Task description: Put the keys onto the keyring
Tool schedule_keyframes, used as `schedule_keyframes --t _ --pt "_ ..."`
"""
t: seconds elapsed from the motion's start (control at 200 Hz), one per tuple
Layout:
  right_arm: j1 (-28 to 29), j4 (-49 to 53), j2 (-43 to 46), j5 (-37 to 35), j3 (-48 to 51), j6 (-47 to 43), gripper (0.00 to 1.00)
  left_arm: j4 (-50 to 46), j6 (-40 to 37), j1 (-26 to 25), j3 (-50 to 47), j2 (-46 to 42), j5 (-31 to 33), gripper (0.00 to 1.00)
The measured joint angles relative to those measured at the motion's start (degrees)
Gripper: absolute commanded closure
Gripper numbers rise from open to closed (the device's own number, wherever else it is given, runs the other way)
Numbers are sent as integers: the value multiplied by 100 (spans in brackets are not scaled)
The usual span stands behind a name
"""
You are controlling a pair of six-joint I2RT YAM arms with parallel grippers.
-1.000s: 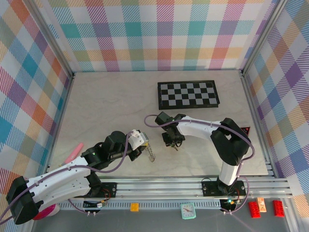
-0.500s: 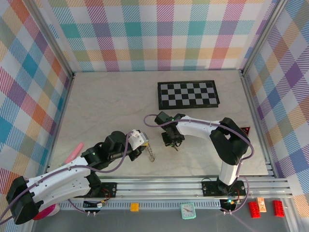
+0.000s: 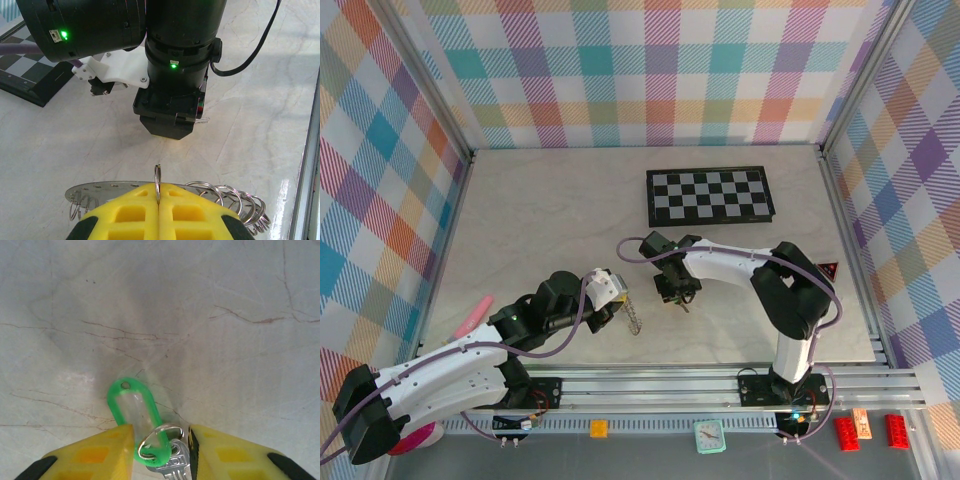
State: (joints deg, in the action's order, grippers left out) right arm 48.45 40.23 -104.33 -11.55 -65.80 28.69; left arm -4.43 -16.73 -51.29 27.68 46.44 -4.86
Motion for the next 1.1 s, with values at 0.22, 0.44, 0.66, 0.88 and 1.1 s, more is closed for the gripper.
schedule_keyframes --t 0.22,0.44,0.66,0.88,1.1 --pt "2 63 0 -96 -15 0 73 0 0 0 0 0 0 100" --pt "2 195 2 -243 -22 -7 77 0 0 0 0 0 0 100" --pt "2 304 28 -321 -22 -39 80 0 0 0 0 0 0 100" --pt "2 391 122 -411 -22 -66 85 0 0 0 0 0 0 100" --pt "0 450 203 -435 -22 -87 91 0 0 0 0 0 0 100"
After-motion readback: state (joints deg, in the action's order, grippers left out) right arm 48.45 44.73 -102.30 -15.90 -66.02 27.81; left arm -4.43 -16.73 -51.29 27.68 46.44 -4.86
